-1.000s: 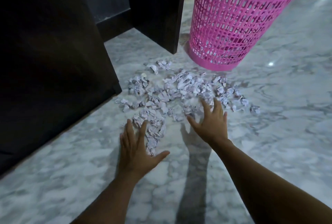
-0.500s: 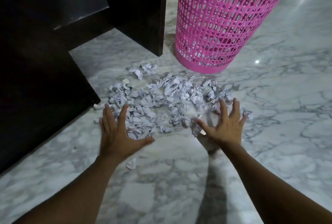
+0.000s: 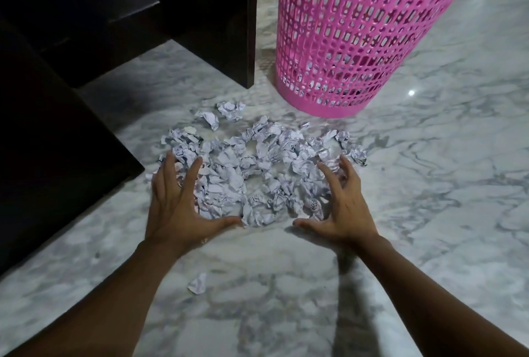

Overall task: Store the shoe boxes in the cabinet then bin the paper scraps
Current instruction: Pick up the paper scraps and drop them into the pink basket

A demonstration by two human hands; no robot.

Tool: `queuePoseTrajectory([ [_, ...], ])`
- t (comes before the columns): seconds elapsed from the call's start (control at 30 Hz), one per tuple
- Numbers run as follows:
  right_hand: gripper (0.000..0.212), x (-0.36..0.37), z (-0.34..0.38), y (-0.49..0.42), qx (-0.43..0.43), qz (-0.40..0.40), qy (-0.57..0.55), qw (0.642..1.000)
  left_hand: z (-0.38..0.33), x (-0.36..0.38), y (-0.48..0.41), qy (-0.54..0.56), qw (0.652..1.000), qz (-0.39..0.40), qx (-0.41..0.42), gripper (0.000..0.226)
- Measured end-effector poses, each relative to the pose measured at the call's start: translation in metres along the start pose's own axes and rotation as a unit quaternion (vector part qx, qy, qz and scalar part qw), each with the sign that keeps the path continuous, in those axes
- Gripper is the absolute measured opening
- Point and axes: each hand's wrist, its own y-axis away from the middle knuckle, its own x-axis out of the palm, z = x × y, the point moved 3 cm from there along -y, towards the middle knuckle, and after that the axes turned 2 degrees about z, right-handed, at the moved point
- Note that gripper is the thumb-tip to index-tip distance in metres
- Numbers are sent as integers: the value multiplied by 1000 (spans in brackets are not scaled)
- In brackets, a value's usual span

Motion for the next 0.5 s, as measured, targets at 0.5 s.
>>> queuePoseTrajectory([
  [0.5,114,31,52,-65,-182,88,78,976,-28,19,-38,-8,992,30,121,97],
])
